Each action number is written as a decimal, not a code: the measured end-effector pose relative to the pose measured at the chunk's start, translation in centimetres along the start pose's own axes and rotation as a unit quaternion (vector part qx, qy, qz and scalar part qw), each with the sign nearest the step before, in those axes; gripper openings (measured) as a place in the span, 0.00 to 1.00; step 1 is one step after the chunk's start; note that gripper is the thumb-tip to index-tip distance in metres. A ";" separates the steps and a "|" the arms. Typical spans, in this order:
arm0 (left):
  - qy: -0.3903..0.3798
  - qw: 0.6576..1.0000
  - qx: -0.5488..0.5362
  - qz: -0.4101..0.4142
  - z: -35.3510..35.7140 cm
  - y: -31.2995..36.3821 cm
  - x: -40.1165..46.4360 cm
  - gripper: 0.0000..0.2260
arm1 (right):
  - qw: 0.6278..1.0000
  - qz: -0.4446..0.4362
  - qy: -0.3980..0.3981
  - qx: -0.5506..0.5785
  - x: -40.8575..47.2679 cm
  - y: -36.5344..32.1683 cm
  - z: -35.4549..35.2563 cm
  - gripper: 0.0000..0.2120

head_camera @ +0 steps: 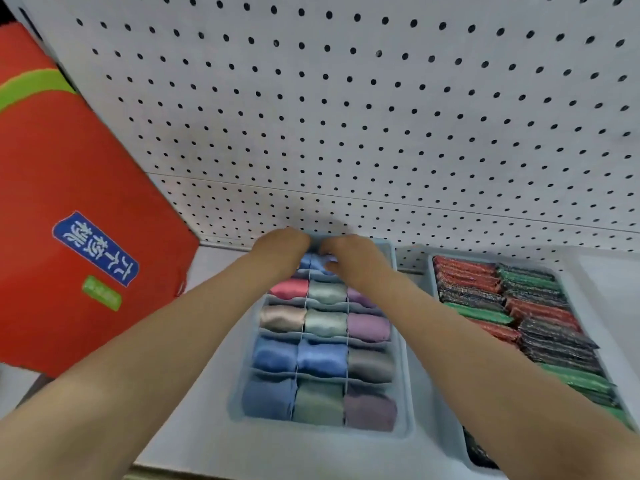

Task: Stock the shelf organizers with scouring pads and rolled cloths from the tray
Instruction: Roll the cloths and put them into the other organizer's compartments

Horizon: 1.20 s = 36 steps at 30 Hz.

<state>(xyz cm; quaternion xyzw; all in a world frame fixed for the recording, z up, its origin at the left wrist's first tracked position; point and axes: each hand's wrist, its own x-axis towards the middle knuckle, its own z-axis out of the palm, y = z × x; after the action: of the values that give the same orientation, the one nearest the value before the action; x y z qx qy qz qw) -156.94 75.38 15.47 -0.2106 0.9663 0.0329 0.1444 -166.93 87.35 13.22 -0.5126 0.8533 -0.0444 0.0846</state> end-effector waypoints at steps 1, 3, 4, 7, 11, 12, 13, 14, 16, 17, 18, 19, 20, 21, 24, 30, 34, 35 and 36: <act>-0.003 1.000 0.024 0.009 0.2 0.0 0.4 0.12 | 1.000 -0.002 -0.003 -0.017 0.3 -0.1 0.0 0.11; -0.003 0.998 0.056 0.026 0.4 -0.2 0.8 0.15 | 0.999 0.001 -0.010 -0.051 0.6 -0.6 0.0 0.11; 0.004 0.997 0.066 0.036 0.6 -0.3 1.0 0.16 | 0.998 0.009 -0.011 -0.064 0.7 -0.8 0.1 0.09; 0.057 0.991 0.091 0.077 1.2 -0.6 1.2 0.16 | 0.996 0.032 0.002 -0.085 0.9 -1.7 0.4 0.06; 0.114 0.981 0.099 0.117 1.5 -0.9 0.6 0.16 | 0.995 0.034 0.043 -0.081 0.2 -1.8 0.5 0.10; 0.129 0.979 0.101 0.122 1.6 -1.0 0.5 0.16 | 0.995 0.027 0.054 -0.077 -0.1 -1.8 0.6 0.12; 0.142 0.977 0.098 0.124 1.8 -1.2 0.4 0.16 | 0.995 0.020 0.063 -0.071 -0.5 -1.8 0.7 0.12; 0.147 0.978 0.091 0.120 1.9 -1.3 0.3 0.15 | 0.995 0.015 0.069 -0.066 -0.7 -1.8 0.9 0.13; 0.140 0.982 0.066 0.109 2.1 -1.4 0.3 0.13 | 0.996 0.021 0.062 -0.067 -0.7 -1.8 1.3 0.13; 0.138 0.983 0.054 0.106 2.2 -1.4 0.4 0.12 | 0.996 0.032 0.055 -0.062 -0.5 -1.8 1.4 0.13; 0.140 0.983 0.048 0.105 2.3 -1.4 0.5 0.11 | 0.996 0.046 0.046 -0.057 -0.3 -1.8 1.4 0.13; 0.141 0.983 0.047 0.104 2.4 -1.4 0.7 0.11 | 0.996 0.054 0.039 -0.060 -0.2 -1.8 1.4 0.13; 0.139 0.984 0.044 0.105 2.5 -1.5 0.8 0.11 | 0.996 0.052 0.032 -0.067 0.0 -1.8 1.4 0.12; 0.135 0.984 0.038 0.109 2.7 -1.5 0.9 0.11 | 0.996 0.044 0.022 -0.070 0.1 -1.8 1.3 0.12; 0.119 0.986 0.003 0.112 3.0 -1.9 1.2 0.11 | 0.997 0.039 -0.007 0.070 -0.3 -1.0 0.3 0.11; 0.200 0.968 -0.106 0.105 1.7 -0.7 0.3 0.13 | 0.972 0.173 0.125 0.101 -2.7 3.5 -3.2 0.12; 0.125 0.980 -0.060 0.142 2.0 0.9 1.4 0.12 | 0.989 0.129 0.001 -0.070 -2.6 2.4 -1.7 0.14; 0.109 0.982 -0.059 0.141 2.3 1.0 1.7 0.11 | 0.988 0.112 0.000 -0.109 -2.5 2.2 -1.2 0.14; 0.100 0.983 -0.062 0.138 2.6 1.0 1.8 0.11 | 0.986 0.096 0.004 -0.136 -2.3 2.2 -0.9 0.13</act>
<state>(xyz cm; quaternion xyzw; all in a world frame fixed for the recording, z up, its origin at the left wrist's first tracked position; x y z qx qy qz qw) -158.30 75.90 12.47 -0.0862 0.9917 0.0915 0.0277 -167.93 90.42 13.94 -0.4347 0.8971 0.0778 0.0146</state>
